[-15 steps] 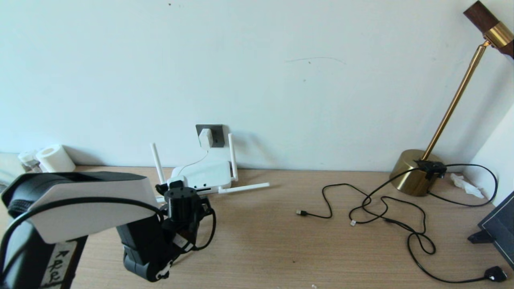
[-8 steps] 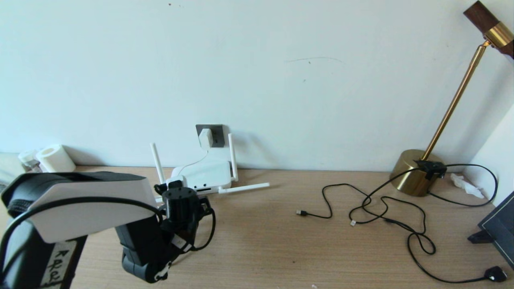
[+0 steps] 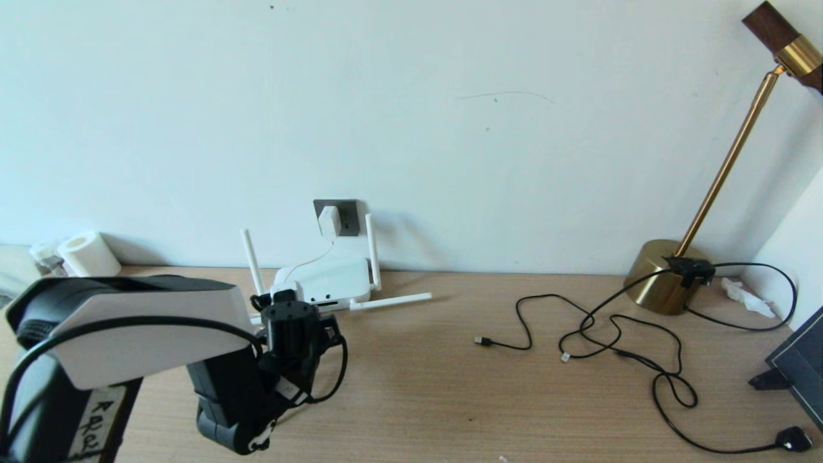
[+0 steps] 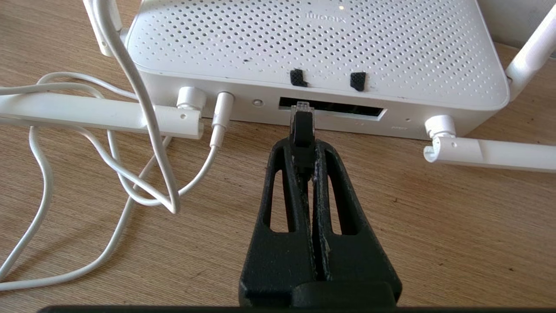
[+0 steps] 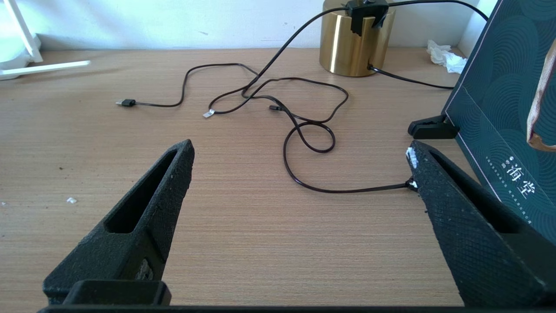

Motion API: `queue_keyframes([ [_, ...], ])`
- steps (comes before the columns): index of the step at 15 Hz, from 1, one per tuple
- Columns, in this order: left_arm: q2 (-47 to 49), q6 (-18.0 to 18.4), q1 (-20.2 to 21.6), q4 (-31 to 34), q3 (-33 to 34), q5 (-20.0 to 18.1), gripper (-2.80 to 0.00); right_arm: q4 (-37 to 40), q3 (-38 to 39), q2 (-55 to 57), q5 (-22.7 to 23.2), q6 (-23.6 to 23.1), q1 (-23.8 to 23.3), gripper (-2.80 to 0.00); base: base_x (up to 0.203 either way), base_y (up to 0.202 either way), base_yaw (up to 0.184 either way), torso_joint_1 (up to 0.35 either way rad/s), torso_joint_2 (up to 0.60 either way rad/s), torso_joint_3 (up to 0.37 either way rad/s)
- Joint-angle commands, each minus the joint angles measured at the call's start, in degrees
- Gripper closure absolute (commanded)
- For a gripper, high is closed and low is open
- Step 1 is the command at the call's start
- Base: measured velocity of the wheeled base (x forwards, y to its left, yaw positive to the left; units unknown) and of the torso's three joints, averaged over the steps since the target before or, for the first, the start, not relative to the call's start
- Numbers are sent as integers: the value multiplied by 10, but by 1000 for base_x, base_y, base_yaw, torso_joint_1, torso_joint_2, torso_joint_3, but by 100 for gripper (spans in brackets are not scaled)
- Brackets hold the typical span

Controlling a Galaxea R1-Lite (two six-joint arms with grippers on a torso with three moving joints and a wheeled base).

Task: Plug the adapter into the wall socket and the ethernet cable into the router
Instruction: Plug cable into router interface

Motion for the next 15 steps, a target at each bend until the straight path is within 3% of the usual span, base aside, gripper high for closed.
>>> queue_keyframes([
  [1,2,0,-2,-4,3,2,0,0,0,1,0,0,0,-280,0,0,0,0,0,0],
  [15,1,0,3,-6,5,-3,0,0,0,1,0,0,0,-280,0,0,0,0,0,0],
])
